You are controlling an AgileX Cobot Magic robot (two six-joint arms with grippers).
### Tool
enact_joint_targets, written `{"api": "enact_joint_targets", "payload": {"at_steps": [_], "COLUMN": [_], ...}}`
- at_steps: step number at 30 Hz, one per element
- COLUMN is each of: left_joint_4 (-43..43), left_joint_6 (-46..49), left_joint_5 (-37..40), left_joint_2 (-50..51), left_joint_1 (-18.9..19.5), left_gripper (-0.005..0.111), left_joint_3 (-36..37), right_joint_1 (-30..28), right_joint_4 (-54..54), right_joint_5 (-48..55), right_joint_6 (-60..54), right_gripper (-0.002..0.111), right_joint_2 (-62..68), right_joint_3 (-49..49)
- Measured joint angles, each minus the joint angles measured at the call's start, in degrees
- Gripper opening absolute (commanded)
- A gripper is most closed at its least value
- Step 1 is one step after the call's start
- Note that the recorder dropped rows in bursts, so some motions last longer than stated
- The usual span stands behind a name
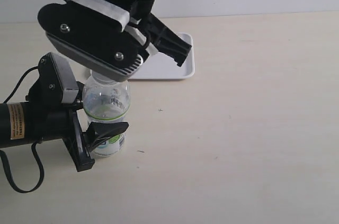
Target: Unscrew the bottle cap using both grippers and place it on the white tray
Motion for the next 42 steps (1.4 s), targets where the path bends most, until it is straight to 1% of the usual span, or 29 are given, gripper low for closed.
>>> {"api": "enact_joint_targets", "payload": {"at_steps": [2,4,8,9,11,12,13,14,16,18,20,23,27,37,42], "left_joint_4": [0.00,0.00,0.00,0.00,0.00,0.00,0.00,0.00,0.00,-0.47,-0.58,-0.66,-0.66,-0.66,-0.66], "left_joint_6": [-0.11,-0.22,-0.32,-0.32,-0.32,-0.32,-0.32,-0.32,-0.32,-0.92,-1.28,-1.40,-1.51,-1.51,-1.51], "left_joint_5": [0.00,0.08,0.08,0.08,0.08,0.08,0.08,0.08,0.08,0.23,0.23,0.23,0.23,0.23,0.23], "left_joint_2": [0.00,0.00,0.00,0.00,0.00,0.00,0.00,0.00,0.00,0.00,0.00,0.00,0.00,0.00,0.00], "left_joint_1": [0.00,0.00,0.00,0.00,0.00,0.00,0.00,0.00,0.00,0.00,0.00,0.00,0.00,0.00,0.00], "left_gripper": [0.000,0.000,0.000,0.000,0.000,0.000,0.000,0.000,0.000,0.000,0.000,0.000,0.000,0.000,0.000], "left_joint_3": [0.00,0.00,0.00,0.00,0.00,0.00,0.00,0.00,0.00,0.00,0.00,0.00,0.00,0.00,0.00], "right_joint_1": [0.00,0.00,0.00,0.00,0.00,0.00,0.00,0.00,0.00,0.00,0.00,0.00,0.00,0.00,0.00], "right_joint_4": [0.00,0.00,-0.10,-0.10,0.12,0.12,0.12,0.12,0.53,3.14,5.78,6.28,6.57,6.65,5.65], "right_joint_5": [-0.12,-0.21,-0.34,-0.34,-0.34,-0.34,-0.34,-0.34,-0.34,-0.34,-0.34,-0.34,-0.34,-0.34,-0.34], "right_joint_6": [-6.06,-9.02,-9.93,-10.05,-10.05,-10.05,-10.05,-10.05,-10.05,-10.05,-9.32,-7.30,-0.44,27.02,46.22], "right_gripper": [0.000,0.000,0.000,0.002,0.013,0.023,0.031,0.042,0.060,0.070,0.075,0.076,0.076,0.076,0.076], "right_joint_2": [0.00,-0.10,-0.10,-0.10,-0.10,-0.10,-0.10,-0.10,-0.10,-0.10,0.00,0.00,0.00,0.00,0.00], "right_joint_3": [0.00,0.00,0.00,0.00,0.00,0.00,0.00,0.00,0.00,0.00,0.00,0.00,0.00,0.00,0.00]}}
